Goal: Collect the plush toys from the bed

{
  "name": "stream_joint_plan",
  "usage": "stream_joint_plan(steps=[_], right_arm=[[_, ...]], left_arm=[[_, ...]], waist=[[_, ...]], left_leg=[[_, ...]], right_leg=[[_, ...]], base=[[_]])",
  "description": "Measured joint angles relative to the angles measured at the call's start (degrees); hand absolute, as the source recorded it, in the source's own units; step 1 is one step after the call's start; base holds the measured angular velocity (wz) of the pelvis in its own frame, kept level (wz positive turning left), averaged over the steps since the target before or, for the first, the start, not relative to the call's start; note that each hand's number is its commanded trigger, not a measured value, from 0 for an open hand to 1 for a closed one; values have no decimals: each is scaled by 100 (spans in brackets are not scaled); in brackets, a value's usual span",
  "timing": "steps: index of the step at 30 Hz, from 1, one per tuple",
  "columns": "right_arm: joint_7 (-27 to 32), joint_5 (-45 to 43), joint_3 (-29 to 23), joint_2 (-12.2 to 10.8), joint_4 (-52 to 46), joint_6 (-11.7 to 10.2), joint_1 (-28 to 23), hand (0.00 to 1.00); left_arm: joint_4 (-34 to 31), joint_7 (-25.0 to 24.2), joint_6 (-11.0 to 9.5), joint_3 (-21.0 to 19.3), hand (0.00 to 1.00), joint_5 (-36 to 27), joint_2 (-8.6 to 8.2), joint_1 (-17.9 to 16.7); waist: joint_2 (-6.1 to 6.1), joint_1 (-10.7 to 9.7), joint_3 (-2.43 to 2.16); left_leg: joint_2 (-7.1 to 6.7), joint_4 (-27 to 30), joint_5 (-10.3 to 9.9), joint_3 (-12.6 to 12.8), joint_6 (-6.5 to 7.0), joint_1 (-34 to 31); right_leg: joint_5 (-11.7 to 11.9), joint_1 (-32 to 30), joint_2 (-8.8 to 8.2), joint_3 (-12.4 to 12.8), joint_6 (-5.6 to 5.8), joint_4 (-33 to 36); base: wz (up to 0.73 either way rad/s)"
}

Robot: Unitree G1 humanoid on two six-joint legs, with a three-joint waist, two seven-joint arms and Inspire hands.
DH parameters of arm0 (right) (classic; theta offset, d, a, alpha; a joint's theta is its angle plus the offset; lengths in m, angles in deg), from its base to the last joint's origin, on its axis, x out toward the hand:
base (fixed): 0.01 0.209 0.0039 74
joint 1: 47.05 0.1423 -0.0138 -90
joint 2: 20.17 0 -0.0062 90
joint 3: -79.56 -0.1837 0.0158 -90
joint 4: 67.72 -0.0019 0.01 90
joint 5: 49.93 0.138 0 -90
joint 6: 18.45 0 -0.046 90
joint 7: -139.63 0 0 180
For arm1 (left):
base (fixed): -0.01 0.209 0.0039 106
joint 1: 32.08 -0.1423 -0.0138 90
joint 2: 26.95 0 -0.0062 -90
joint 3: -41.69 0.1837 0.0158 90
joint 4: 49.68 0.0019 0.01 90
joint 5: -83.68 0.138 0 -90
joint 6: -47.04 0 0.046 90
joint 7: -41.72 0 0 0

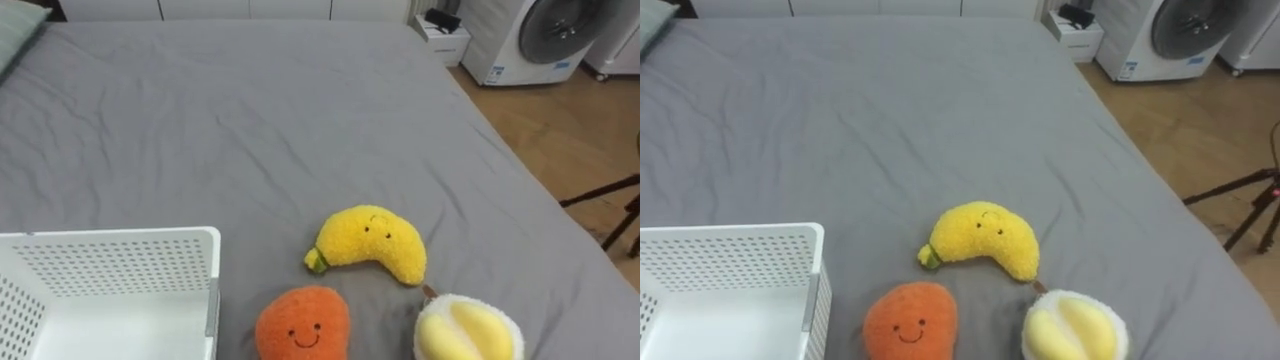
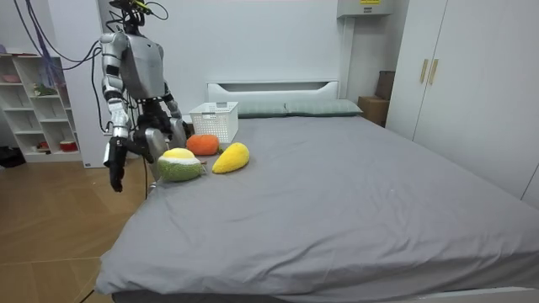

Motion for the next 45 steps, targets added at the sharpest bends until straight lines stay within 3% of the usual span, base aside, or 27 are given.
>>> stream_joint_plan(steps=[4,10,21,30,35,38,45], right_arm=[[277,-772,115,-9,-849,-98,219,0],[312,-1256,691,-40,-1869,-111,28,0],[-197,-3230,1420,-122,-2313,-119,21,0],[-1228,-4060,2093,-159,-1670,-51,-32,0],[-1860,-4286,2095,-158,-899,28,-45,0],[-2248,-4470,2097,-158,-399,13,-48,0],[-2847,-4786,2085,-156,237,95,-56,0]], left_arm=[[-17,4,-11,201,0,5,11,-30],[-169,4,7,553,0,4,-4,-125],[-235,-30,17,759,0,10,-16,-199],[-405,-19,6,884,0,3,-6,-203],[-382,-32,32,801,0,80,26,-198],[-381,-33,75,751,0,212,40,-200],[-242,-60,282,749,0,571,37,-192]], waist=[[49,27,-8],[70,137,3],[97,183,14],[-63,191,-16],[-44,321,11],[-68,420,-10],[-93,486,-6]], left_leg=[[7,-5,8,5,-4,-48],[4,-54,10,-40,-7,-45],[2,-41,16,-91,-12,-81],[3,-40,25,-154,-13,-86],[-4,-31,23,-191,-13,5],[-7,-11,21,-204,-13,17],[-27,26,19,-301,-10,50]], right_leg=[[-1,-58,0,-22,-2,-6],[-20,-58,-3,-34,-1,-17],[-32,-65,-12,-87,-5,-2],[-30,30,-25,-184,-8,-37],[-32,122,-69,-241,-5,-54],[-55,146,-91,-293,-12,-46],[-71,223,-108,-359,-5,-49]], base=[[0],[2],[2],[5],[3],[3],[6]])
